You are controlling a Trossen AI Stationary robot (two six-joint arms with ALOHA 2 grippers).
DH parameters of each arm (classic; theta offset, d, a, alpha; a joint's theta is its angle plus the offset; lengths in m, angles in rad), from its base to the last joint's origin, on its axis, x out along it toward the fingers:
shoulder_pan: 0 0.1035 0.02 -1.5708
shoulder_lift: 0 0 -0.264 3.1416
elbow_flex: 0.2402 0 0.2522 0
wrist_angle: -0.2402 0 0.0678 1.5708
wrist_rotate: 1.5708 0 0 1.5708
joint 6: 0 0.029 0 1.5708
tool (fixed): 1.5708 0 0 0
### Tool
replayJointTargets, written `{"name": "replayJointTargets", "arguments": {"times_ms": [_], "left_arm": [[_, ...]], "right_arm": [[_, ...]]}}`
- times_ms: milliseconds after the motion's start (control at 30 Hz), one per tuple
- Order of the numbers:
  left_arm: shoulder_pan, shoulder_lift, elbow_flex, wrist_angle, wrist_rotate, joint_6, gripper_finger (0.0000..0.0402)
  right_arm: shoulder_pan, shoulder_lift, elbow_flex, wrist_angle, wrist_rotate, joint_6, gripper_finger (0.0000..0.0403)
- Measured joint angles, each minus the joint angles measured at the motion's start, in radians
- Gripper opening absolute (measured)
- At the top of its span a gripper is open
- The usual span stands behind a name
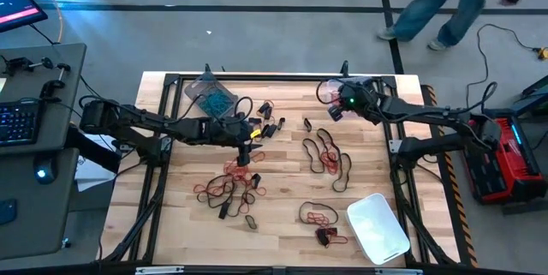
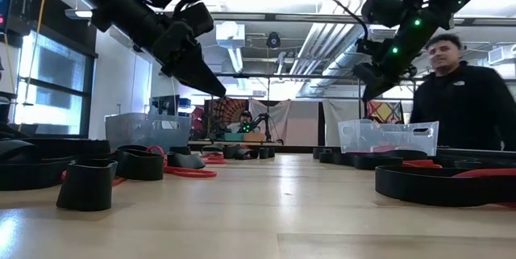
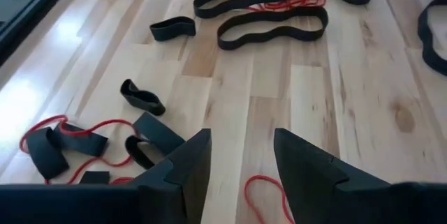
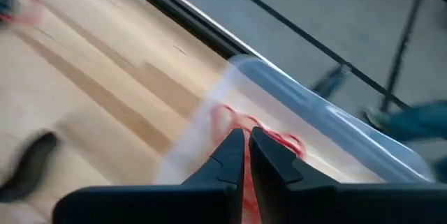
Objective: Sort rubber bands into baskets
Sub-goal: Put the red rubber band into the transparent bin
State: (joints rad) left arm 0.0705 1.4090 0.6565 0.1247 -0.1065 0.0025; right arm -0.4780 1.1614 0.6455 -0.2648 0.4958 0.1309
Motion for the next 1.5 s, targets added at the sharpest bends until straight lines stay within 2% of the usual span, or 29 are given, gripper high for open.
{"name": "replayJointTargets", "arguments": {"times_ms": [200, 300, 567, 767, 933, 1100, 1333, 1500], "left_arm": [[0.036, 0.000, -0.042, 0.051, 0.020, -0.002, 0.0109], [0.042, 0.000, -0.042, 0.042, 0.020, -0.002, 0.0092], [0.042, 0.000, -0.042, 0.020, 0.019, -0.001, 0.0056], [0.042, 0.020, -0.042, 0.011, 0.003, -0.033, 0.0030], [0.042, 0.062, -0.042, 0.040, 0.004, 0.010, 0.0004], [0.058, 0.075, -0.042, 0.057, 0.076, 0.021, 0.0000], [0.098, 0.076, -0.042, 0.025, 0.068, 0.006, 0.0002], [0.113, 0.093, -0.042, 0.016, 0.035, -0.026, 0.0029]], "right_arm": [[0.078, -0.001, -0.166, 0.345, -0.079, 0.007, 0.0001], [0.130, -0.006, -0.215, 0.411, -0.080, 0.039, 0.0001], [0.334, -0.011, -0.223, 0.429, -0.007, 0.090, 0.0000], [0.497, -0.011, -0.223, 0.445, 0.108, 0.138, 0.0000], [0.598, -0.011, -0.223, 0.449, 0.189, 0.142, 0.0000], [0.648, -0.011, -0.223, 0.453, 0.220, 0.142, 0.0000], [0.662, -0.011, -0.223, 0.455, 0.235, 0.150, 0.0000], [0.662, -0.011, -0.223, 0.455, 0.235, 0.151, 0.0000]]}}
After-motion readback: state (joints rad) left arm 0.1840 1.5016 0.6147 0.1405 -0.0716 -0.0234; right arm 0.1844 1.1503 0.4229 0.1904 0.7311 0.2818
